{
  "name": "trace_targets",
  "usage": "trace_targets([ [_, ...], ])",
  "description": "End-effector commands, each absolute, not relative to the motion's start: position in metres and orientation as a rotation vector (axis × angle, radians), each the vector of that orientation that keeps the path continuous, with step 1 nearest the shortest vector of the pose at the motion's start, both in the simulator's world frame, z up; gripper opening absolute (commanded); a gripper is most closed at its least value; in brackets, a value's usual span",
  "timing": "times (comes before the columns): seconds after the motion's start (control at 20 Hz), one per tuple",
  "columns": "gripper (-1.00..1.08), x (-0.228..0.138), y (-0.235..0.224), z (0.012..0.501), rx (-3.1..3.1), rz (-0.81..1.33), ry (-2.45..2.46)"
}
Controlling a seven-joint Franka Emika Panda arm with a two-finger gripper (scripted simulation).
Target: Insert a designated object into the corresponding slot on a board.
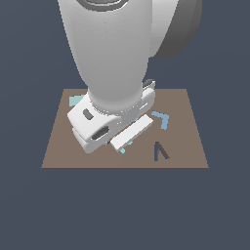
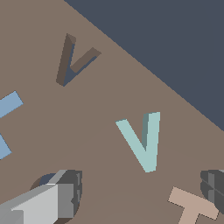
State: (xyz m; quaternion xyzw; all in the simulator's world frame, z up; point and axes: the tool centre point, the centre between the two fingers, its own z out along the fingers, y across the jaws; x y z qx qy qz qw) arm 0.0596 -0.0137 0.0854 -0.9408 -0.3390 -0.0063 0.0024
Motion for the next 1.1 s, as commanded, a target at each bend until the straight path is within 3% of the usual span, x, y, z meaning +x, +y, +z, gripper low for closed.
trace_targets([
  [0.0,1.0,0.065,-0.014,0.076,-2.916,-0.015,-1.16],
  [1.05,1.0,0.079,-0.014,0.05,-2.812,0.0,-1.401],
])
